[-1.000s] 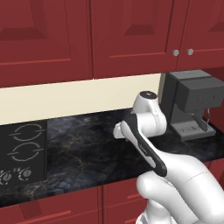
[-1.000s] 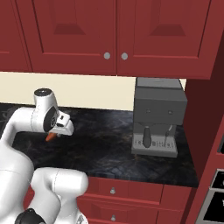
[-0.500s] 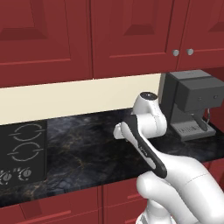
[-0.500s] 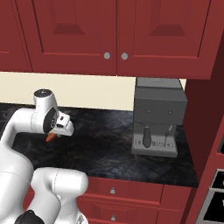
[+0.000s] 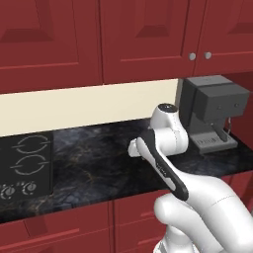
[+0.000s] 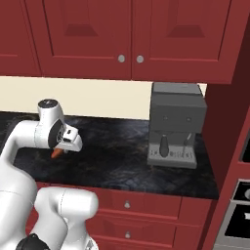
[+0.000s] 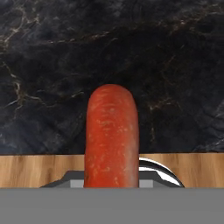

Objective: Place the two vegetables and bowl onto the tray for setting up a vegetable dip station.

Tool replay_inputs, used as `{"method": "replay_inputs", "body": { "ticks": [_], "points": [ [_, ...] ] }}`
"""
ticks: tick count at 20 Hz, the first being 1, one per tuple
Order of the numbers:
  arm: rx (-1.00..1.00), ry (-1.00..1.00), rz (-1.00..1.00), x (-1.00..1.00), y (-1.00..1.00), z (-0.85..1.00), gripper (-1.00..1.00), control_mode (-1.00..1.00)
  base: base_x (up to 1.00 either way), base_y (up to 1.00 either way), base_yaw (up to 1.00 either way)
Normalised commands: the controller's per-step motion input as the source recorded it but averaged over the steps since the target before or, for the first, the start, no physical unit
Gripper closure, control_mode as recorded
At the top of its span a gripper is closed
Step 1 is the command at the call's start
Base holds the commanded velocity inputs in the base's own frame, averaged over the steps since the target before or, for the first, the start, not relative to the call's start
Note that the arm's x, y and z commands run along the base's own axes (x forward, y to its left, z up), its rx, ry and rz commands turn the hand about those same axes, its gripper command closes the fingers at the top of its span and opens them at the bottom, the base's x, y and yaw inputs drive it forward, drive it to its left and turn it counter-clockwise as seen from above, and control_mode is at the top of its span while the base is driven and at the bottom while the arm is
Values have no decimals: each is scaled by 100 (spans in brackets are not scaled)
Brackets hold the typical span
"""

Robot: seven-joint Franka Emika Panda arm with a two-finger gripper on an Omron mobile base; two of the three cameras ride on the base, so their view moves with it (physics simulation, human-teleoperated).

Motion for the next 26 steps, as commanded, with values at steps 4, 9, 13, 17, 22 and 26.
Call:
{"method": "replay_inputs", "body": {
  "ticks": [4, 9, 13, 17, 22, 26],
  "points": [
    [0, 0, 0, 0, 0, 0, 100, 100, -46, 7, 0],
    [0, 0, 0, 0, 0, 0, 100, 100, -19, 55, -3],
    [0, 0, 0, 0, 0, 0, 100, 100, -6, 67, 0],
    [0, 0, 0, 0, 0, 0, 100, 100, -1, 71, 0],
    [0, 0, 0, 0, 0, 0, 100, 100, 0, 74, 0],
    [0, 0, 0, 0, 0, 0, 100, 100, 0, 75, 0]
  ]
}}
